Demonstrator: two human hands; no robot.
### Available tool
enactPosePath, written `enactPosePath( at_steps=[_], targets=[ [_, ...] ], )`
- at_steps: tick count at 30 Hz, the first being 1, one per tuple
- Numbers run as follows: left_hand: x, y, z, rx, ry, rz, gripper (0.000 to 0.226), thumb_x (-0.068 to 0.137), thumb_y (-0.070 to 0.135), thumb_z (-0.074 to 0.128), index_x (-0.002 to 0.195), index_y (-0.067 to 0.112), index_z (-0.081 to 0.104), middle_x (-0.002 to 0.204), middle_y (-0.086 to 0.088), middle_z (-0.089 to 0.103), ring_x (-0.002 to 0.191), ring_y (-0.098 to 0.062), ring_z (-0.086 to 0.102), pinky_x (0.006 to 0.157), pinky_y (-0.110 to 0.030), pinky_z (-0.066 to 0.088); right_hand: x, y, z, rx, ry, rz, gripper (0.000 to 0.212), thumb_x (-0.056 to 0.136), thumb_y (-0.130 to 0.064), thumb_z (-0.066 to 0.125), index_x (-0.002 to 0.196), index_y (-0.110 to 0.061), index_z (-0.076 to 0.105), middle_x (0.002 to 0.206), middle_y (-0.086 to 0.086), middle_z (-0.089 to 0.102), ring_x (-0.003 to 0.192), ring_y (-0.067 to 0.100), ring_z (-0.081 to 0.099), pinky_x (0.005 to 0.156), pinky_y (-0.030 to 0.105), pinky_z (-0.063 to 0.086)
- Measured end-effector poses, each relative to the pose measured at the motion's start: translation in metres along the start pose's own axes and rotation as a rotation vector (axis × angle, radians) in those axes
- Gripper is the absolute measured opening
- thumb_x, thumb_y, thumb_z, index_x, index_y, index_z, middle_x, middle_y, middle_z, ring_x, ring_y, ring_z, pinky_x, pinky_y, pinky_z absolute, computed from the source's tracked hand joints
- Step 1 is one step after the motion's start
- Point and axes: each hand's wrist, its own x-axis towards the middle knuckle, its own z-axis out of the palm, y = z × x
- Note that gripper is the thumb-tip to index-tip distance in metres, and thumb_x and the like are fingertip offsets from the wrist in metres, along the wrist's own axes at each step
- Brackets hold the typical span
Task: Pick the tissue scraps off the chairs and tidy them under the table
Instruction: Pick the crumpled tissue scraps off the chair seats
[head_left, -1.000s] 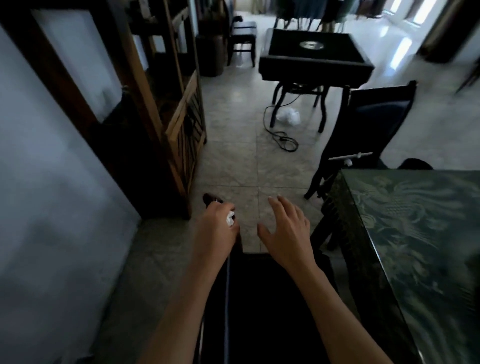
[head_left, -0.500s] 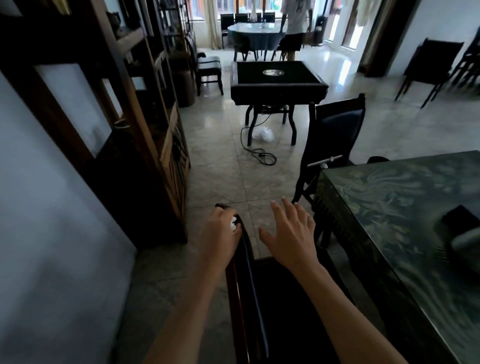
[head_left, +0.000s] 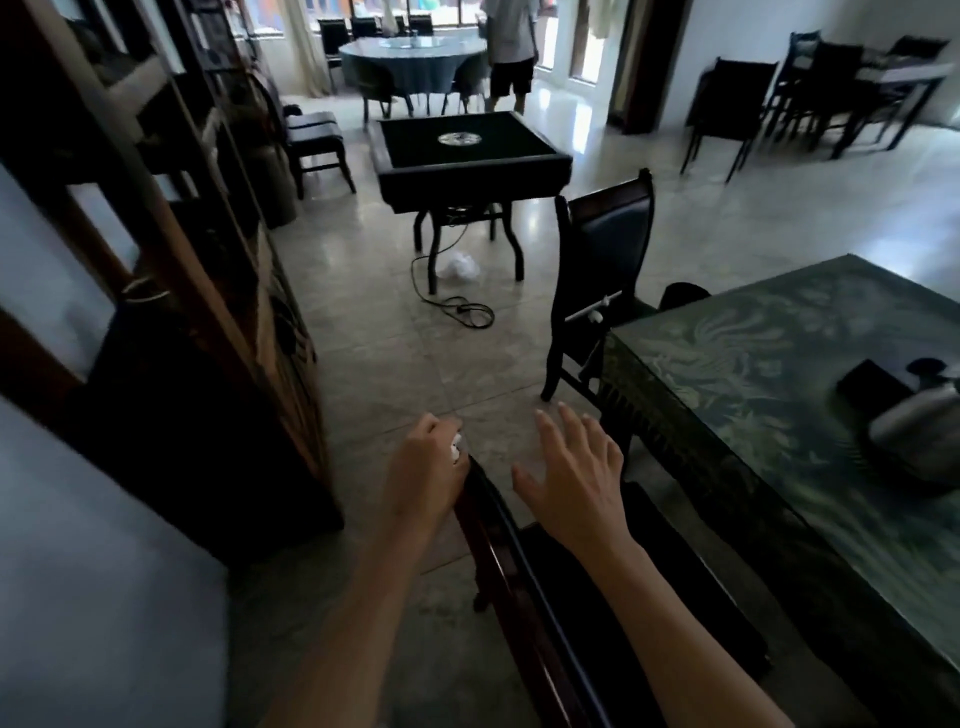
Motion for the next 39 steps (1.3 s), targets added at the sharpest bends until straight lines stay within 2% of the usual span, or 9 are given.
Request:
enactPosePath(
  at_steps=[5,9,14,16,20,29,39],
  targets=[
    [0.056,-0.062,-0.018,-0.050,-0.051,0.071,0.024,0.080,0.007,0.069,0.104,0.009,0.069,0.096,-0.008,0.060,0.083,-0.026,0.063,0.063,-0.026,0.040,0.044,-0.055,0.021,-0.026,-0.009,0.099,0.073,0.087,-0.056,0.053,0.148,-0.024,0.031,0.157,0.008,0.028,0.143,0.035,0.024,0.114,0.054,0.024],
    [0.098,-0.097,-0.035,-0.111,-0.087,0.117,0.024,0.078,0.006,0.071,0.101,0.006,0.069,0.097,-0.012,0.064,0.084,-0.031,0.065,0.068,-0.035,0.052,0.077,-0.095,0.027,-0.009,0.030,0.158,0.071,0.086,-0.056,0.054,0.146,-0.024,0.034,0.155,0.007,0.032,0.142,0.034,0.026,0.113,0.053,0.026],
    [0.151,-0.117,-0.043,-0.117,-0.092,0.158,0.023,0.074,0.004,0.074,0.097,0.006,0.070,0.094,-0.013,0.066,0.080,-0.032,0.066,0.065,-0.026,0.042,0.122,-0.123,0.039,0.012,0.067,0.236,0.072,0.084,-0.057,0.053,0.146,-0.025,0.034,0.154,0.005,0.033,0.142,0.031,0.027,0.113,0.050,0.026],
    [0.173,-0.121,-0.042,-0.123,-0.079,0.175,0.022,0.077,0.007,0.074,0.099,0.008,0.070,0.096,-0.011,0.066,0.081,-0.031,0.066,0.065,-0.027,0.044,0.141,-0.127,0.045,0.017,0.072,0.264,0.073,0.084,-0.058,0.053,0.147,-0.025,0.033,0.155,0.005,0.032,0.143,0.030,0.027,0.114,0.050,0.026],
    [0.225,-0.128,-0.030,-0.143,-0.113,0.233,0.023,0.081,0.010,0.071,0.104,0.007,0.070,0.100,-0.012,0.066,0.084,-0.030,0.067,0.068,-0.036,0.055,0.186,-0.123,0.056,0.032,0.091,0.327,0.072,0.084,-0.057,0.052,0.146,-0.027,0.033,0.155,0.004,0.031,0.143,0.029,0.024,0.115,0.047,0.024],
    [0.380,-0.135,0.031,-0.185,-0.198,0.343,0.024,0.082,0.010,0.071,0.106,0.008,0.069,0.100,-0.011,0.065,0.086,-0.027,0.068,0.072,-0.042,0.057,0.330,-0.089,0.091,0.115,0.198,0.538,0.068,0.089,-0.051,0.054,0.148,-0.023,0.035,0.157,0.007,0.031,0.144,0.029,0.026,0.113,0.048,0.026],
    [0.532,-0.094,0.105,-0.207,-0.307,0.485,0.030,0.079,0.005,0.072,0.109,0.006,0.069,0.101,-0.014,0.066,0.087,-0.030,0.066,0.072,-0.036,0.053,0.456,-0.027,0.094,0.080,0.228,0.701,0.071,0.087,-0.053,0.054,0.148,-0.023,0.036,0.156,0.008,0.032,0.143,0.029,0.029,0.113,0.049,0.029]
  ],
)
